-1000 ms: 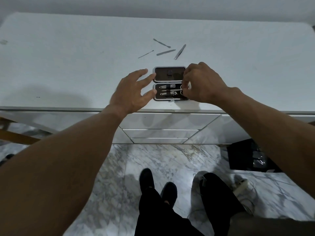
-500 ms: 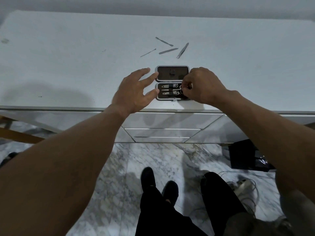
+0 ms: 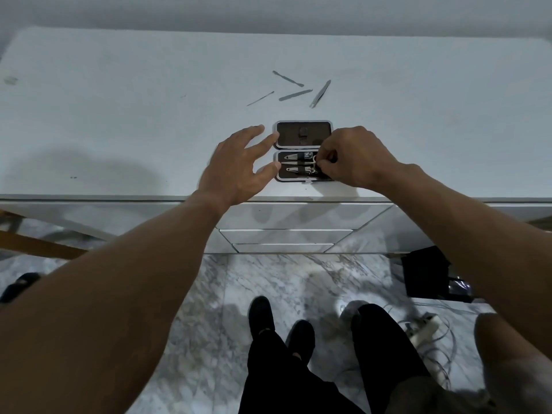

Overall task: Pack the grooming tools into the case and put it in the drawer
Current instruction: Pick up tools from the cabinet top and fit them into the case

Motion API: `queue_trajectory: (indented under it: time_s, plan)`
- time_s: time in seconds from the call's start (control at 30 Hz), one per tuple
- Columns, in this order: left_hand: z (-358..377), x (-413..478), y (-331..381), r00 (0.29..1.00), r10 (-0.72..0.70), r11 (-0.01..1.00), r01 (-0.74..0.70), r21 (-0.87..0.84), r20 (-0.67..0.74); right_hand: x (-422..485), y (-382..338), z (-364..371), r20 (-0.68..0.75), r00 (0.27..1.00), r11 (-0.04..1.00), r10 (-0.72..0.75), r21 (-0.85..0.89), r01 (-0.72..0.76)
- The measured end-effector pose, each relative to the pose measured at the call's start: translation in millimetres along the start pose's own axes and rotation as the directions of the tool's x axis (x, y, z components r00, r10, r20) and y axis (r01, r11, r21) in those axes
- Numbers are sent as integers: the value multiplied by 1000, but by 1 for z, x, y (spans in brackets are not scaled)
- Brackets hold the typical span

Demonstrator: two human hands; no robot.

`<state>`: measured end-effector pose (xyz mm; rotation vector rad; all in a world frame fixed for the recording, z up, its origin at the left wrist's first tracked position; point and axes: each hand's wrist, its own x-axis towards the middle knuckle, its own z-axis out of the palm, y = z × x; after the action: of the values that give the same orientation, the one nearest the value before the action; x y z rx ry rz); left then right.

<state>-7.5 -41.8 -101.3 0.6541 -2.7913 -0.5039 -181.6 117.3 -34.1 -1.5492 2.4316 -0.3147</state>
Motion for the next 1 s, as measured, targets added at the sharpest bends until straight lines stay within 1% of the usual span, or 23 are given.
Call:
queue_trajectory:
  time_s: [0.1, 0.2, 0.4, 0.7, 0.77, 0.9, 1.0]
  plan:
    - [0, 0, 0, 1000, 5, 1000, -5, 12, 10, 0, 2, -2, 15, 1000, 1000, -14, -3, 14]
    - [0, -1, 0, 1000, 12, 1000, -12, 12, 14, 2, 3, -8, 17, 1000, 1000, 8, 12, -8]
    - [-1, -2, 0, 999, 37, 999, -37, 13, 1, 24, 2, -23, -60, 989, 990, 138, 12, -137]
    - [-5, 1, -1, 996, 93, 996, -92, -13, 16, 73, 2, -24, -50, 941, 942, 333, 53, -331]
    - [-7, 4, -1, 994, 102, 995, -102, -5, 25, 82, -1, -22, -59, 937, 937, 344, 86, -339]
    - [-19, 12, -10, 982, 142, 987, -149, 52, 125, 96, -5, -11, -40, 938, 936, 345, 85, -341]
    - [-20, 17, -20, 976, 200, 979, -203, 25, 89, 103, -4, -8, -15, 940, 939, 340, 54, -339]
